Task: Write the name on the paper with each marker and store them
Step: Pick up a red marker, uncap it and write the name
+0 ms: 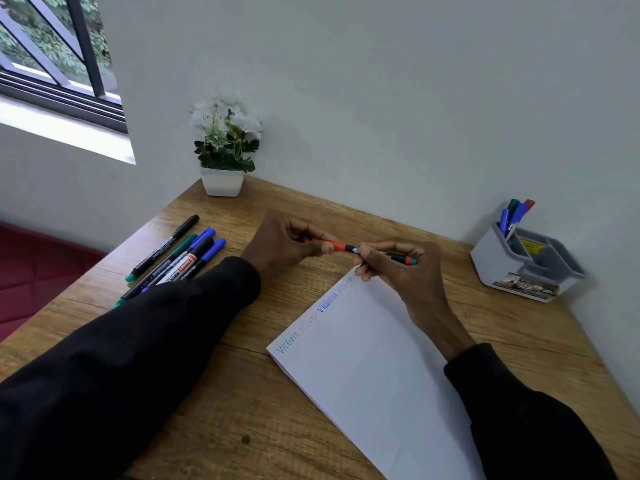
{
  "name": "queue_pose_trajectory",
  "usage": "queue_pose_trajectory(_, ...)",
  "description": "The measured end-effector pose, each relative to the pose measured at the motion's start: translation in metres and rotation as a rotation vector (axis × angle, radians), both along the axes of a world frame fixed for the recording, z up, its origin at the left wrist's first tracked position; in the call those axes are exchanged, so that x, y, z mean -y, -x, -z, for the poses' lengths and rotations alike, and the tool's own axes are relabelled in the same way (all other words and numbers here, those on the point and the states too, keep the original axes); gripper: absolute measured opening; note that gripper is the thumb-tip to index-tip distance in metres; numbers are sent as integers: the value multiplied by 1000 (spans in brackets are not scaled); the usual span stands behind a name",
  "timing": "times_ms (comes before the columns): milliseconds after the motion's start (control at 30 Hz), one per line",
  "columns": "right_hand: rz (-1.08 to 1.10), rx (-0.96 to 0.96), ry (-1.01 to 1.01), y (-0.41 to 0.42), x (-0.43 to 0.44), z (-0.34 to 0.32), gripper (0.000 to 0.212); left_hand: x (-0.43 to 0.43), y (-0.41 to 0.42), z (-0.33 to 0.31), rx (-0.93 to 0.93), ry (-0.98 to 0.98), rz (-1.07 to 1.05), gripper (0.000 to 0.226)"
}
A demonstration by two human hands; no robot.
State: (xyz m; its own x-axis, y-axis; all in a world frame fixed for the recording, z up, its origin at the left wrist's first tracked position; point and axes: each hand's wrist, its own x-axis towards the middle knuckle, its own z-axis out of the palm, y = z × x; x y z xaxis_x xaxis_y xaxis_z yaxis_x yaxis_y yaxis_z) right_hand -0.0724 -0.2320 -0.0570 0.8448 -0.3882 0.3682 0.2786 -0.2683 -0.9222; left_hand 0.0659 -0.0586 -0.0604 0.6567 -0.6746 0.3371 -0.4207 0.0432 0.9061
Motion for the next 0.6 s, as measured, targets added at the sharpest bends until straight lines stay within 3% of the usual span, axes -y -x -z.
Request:
queue_pose_trajectory(167,20,52,9,2,-1,-15,13,6,8,-12,-59,124,-28,16)
queue_pose_trajectory(333,80,39,139,15,21,-41,13,19,17,-38,60,95,-9,14)
queue_pose_trajectory(500,122,-43,338,33,44,-64,6,28,28,-59,-111,143,17,21)
queue_pose_trajectory(600,171,-119,478,43,45,-61,16,36,40,-64,-193,164,11,22)
